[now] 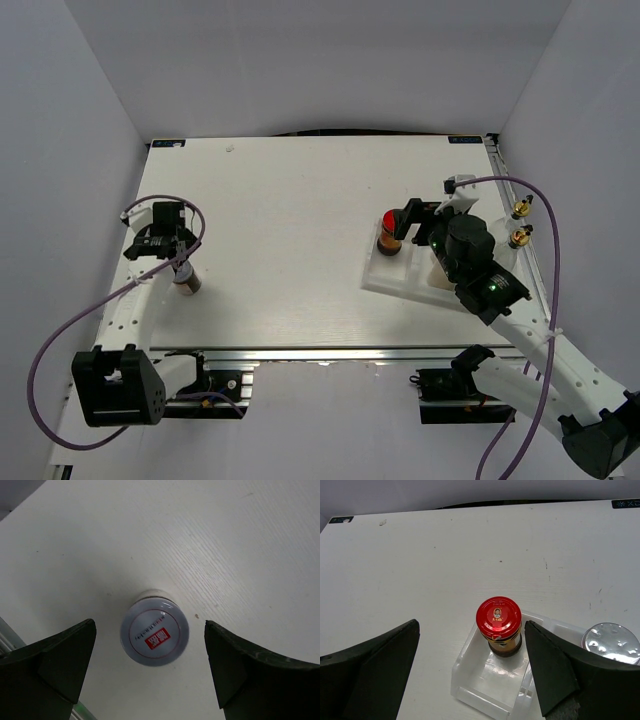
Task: Organize the condiment bottles
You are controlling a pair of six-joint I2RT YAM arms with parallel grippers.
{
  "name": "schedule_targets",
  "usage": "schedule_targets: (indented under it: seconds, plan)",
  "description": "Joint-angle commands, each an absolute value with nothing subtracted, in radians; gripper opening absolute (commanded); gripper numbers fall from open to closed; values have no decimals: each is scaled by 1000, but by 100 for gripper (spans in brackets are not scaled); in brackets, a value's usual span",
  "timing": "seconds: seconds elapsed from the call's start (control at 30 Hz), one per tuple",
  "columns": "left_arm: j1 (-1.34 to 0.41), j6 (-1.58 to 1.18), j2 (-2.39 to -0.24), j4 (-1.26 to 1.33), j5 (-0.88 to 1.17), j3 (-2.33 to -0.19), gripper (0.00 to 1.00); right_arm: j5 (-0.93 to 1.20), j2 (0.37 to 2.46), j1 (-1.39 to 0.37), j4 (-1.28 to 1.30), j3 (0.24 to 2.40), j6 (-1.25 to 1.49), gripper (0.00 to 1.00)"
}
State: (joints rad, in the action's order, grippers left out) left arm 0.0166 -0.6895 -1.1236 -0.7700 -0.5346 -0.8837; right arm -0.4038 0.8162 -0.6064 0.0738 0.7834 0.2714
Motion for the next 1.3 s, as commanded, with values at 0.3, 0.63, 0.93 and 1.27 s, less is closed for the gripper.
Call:
schedule_targets:
  seconds: [0.3, 0.63, 0.93, 1.27]
  plan:
    - [72, -738, -1216, -629, -420, -788, 92, -403, 798, -607, 28, 756, 242, 90]
    - [28, -721, -1144, -585, -270, -828, 5, -400, 764, -607, 37, 755, 253, 89]
    - [-601, -563, -1182, -463, -319, -1098, 0, -498, 697, -607, 150, 801, 319, 89]
    - [-983, -316, -1577, -463, -253, -1498, 0, -771, 647, -606, 461, 1008, 402, 90]
